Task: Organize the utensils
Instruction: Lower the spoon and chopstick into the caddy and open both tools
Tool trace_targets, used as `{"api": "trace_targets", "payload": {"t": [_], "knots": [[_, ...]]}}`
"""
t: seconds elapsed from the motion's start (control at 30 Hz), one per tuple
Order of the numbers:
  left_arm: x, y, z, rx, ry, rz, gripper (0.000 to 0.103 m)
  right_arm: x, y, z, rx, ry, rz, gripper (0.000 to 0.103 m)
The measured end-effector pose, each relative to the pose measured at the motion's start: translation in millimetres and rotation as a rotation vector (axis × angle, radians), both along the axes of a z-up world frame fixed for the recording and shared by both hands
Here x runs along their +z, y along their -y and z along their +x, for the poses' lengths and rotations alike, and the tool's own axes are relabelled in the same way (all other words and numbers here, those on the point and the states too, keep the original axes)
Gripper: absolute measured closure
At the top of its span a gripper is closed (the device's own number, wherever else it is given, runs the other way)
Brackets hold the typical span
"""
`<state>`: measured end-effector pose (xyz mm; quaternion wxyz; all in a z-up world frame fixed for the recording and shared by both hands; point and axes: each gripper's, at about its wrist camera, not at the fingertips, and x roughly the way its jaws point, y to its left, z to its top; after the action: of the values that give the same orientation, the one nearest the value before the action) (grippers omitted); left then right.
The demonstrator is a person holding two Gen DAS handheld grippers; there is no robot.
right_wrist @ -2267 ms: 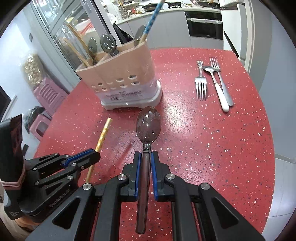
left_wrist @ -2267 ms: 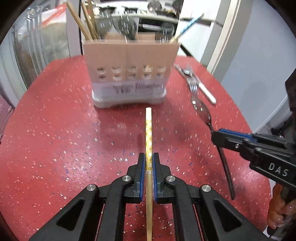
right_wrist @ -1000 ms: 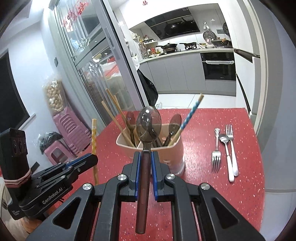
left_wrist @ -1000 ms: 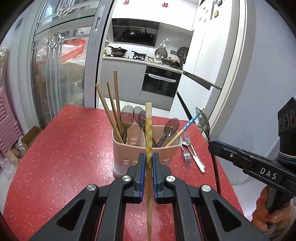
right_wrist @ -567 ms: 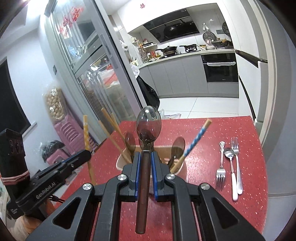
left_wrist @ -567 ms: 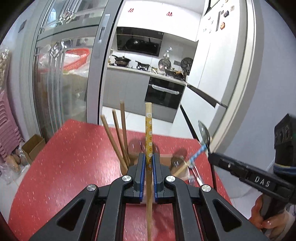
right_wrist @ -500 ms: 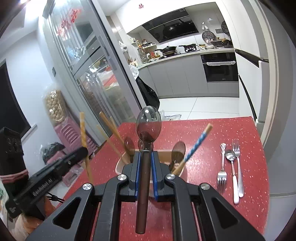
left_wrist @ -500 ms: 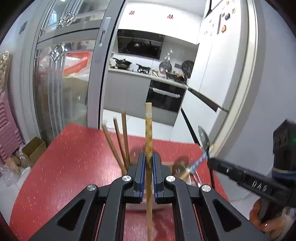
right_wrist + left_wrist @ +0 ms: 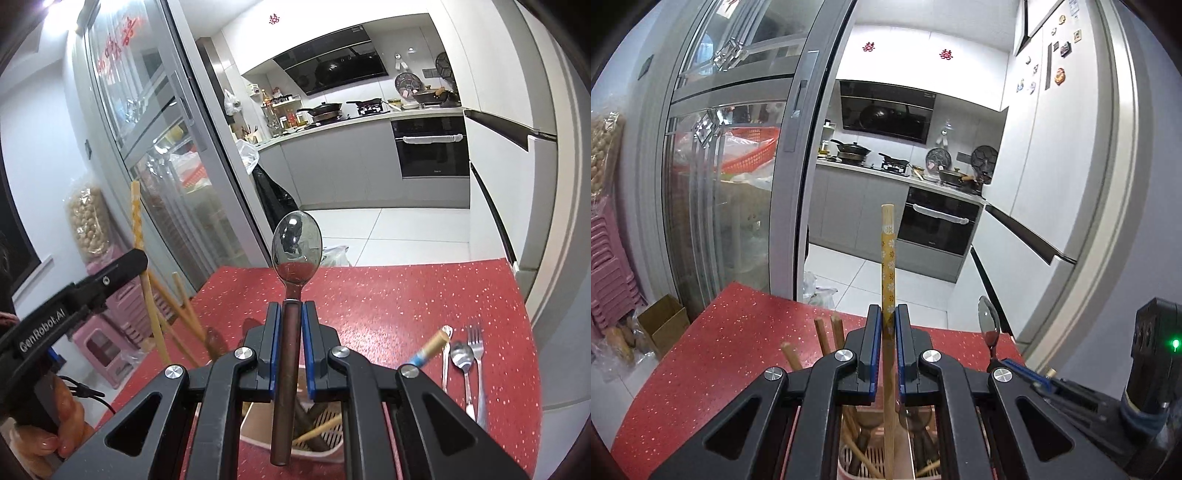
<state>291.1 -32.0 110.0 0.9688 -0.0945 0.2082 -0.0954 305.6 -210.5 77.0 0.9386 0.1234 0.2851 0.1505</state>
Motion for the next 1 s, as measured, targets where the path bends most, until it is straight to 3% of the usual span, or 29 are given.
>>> {"api": "trace_targets", "payload": {"t": [0.47, 0.6, 1.0], "knots": [[8, -3, 33, 0.047, 0.053, -0.025, 0.072, -25, -7, 26, -0.004, 0.010, -0.048, 0.091], [-2, -2, 28, 0.067, 0.065, -0.019, 0.072, -28, -11, 25, -0.004, 0.037, -0.048, 0.091], [-47, 23, -7, 0.063, 0.076, 0.145, 0.072, -46, -23, 6, -0.012, 0.130, -0.094, 0.091]]}}
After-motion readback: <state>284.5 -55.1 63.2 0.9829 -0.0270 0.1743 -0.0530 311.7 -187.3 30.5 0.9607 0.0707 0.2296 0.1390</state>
